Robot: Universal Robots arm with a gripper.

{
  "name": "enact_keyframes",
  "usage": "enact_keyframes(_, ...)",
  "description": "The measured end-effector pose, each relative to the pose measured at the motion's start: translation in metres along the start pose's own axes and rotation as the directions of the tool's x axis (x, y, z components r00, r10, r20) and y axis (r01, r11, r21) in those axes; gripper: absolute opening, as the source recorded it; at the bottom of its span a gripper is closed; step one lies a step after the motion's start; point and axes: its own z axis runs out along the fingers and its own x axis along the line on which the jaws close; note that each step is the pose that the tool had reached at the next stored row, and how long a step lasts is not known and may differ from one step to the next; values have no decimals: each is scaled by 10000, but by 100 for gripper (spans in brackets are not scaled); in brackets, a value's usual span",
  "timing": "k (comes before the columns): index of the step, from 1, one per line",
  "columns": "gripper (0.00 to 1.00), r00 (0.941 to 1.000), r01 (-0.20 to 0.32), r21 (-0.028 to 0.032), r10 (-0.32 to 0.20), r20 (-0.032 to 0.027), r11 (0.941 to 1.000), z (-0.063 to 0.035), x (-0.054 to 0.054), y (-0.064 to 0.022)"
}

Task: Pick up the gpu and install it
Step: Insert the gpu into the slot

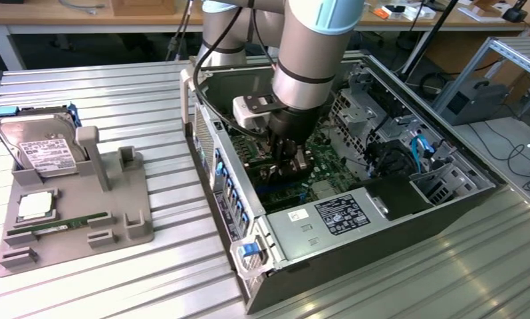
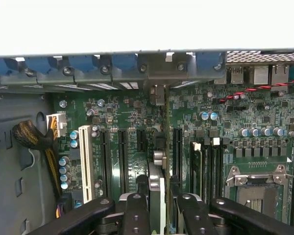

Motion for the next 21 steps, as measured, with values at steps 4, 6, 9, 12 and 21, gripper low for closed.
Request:
enact_keyframes(4,27,10000,0,-1,0,-2,10000,-1,0,0)
enact_keyframes(6,27,10000,0,-1,0,-3,10000,-1,0,0)
enact_keyframes(9,27,10000,0,-1,0,-1,10000,8,0,0)
enact_keyframes(12,27,10000,0,-1,0,-1,10000,26,1,1)
enact_keyframes(21,27,10000,1,0,-1,-13,10000,40,1,2)
